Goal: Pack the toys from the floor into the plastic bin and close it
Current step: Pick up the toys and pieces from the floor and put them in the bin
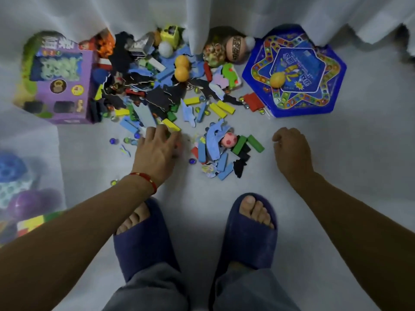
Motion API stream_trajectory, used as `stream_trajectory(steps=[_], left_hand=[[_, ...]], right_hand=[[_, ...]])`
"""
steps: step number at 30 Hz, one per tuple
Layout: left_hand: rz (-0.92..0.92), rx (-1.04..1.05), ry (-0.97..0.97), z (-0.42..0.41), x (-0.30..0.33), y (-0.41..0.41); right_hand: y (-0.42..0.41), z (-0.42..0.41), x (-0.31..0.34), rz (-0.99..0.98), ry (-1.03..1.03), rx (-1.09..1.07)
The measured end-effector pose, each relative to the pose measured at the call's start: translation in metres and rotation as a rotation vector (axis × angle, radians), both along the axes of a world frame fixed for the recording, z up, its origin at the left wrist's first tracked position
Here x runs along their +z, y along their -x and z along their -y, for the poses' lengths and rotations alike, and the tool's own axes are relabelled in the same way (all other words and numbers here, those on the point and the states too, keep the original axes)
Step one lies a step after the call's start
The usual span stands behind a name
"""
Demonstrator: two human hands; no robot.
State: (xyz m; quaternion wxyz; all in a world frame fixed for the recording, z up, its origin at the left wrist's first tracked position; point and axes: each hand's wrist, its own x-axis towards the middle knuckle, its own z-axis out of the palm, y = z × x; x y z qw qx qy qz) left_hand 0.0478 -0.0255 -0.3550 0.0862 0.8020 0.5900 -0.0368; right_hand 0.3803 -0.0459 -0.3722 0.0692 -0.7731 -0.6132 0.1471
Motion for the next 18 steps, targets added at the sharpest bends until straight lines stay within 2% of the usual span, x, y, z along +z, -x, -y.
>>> stream_trajectory(steps=[5,7,11,15,18], left_hand=[[0.087,0.023,0.012,0.0,-0.001,-0.002],[0.178,0.064,-0.001,0.005,0.002,-0.002],[0.333,0.15,0.009,0.006,0.014,-0.017],[0.504,0.225,0.142,-0.001,0.019,-0.046],[0.446,0.236,0.25,-0.007,0.013,-0.059]], right_hand=[[0.025,-0.007,0.017,-0.465,-0.095,-0.31],[0.041,-0.01,0.029,-0.544,-0.064,-0.271],[0.075,-0.018,0.036,-0.362,0.08,0.084],[0.106,-0.03,0.022,-0.064,0.193,0.244],[0.118,-0.032,0.017,0.075,0.22,0.302]])
